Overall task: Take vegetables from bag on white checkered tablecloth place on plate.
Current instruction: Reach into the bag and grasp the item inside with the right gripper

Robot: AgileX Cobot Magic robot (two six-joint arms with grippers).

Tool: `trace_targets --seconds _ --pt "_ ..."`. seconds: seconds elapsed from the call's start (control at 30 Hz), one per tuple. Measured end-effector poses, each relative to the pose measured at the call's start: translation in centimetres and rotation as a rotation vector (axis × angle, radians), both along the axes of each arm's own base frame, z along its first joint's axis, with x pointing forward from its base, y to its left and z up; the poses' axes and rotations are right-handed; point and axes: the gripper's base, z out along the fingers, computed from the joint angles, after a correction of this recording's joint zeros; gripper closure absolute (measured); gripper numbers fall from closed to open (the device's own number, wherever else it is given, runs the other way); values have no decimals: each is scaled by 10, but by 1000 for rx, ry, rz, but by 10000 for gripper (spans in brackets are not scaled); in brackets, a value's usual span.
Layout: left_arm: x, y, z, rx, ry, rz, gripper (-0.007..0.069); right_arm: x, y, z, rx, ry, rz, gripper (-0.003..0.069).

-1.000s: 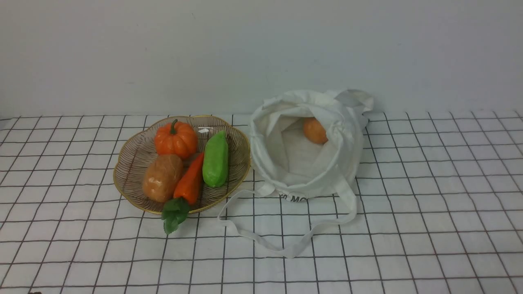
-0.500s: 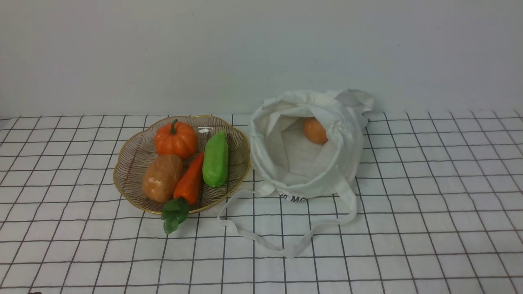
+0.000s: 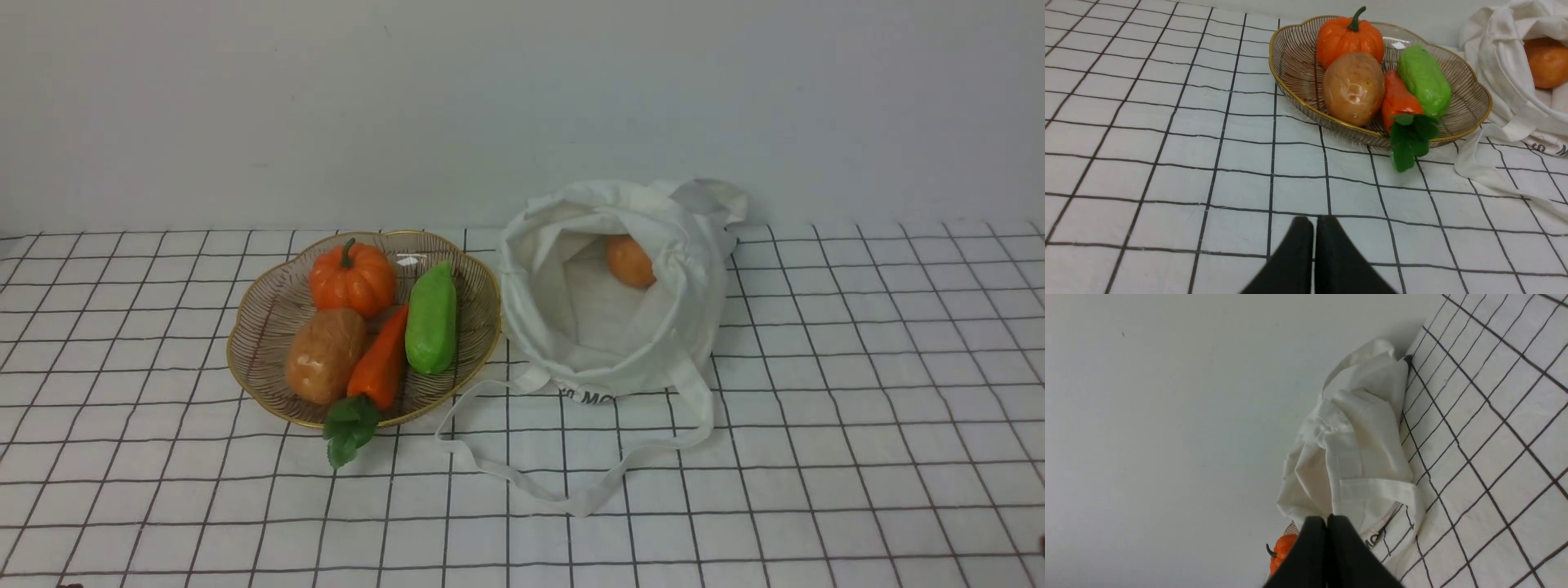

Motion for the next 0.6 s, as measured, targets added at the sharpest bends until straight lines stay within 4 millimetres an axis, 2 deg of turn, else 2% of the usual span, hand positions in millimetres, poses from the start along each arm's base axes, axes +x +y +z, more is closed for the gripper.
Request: trace_targets --seconds 0.03,0.07,0.13,0.2,0.23,0.3,0.33,0.43,0.5,0.6 --pt "0 0 0 0 0 0 632 -2 1 12 -69 -42 13 673" --pt "0 0 0 0 0 0 632 -2 1 15 -72 -51 13 673" --pt "0 0 0 0 0 0 632 -11 0 56 -256 -201 1 673" --pt "0 0 0 0 0 0 632 -14 -1 94 -421 -275 -17 673" --pt "0 0 0 0 0 0 632 -11 -1 107 -500 -268 -11 673" --pt "0 0 0 0 0 0 632 -6 -1 121 -587 -246 5 673" --pt "0 0 0 0 0 0 632 9 0 130 -704 -142 58 672" --pt "0 0 0 0 0 0 632 42 1 125 -815 83 172 670" --pt "0 0 0 0 0 0 632 74 3 115 -857 292 305 670" --pt "0 0 0 0 0 0 632 111 19 98 -865 401 510 670"
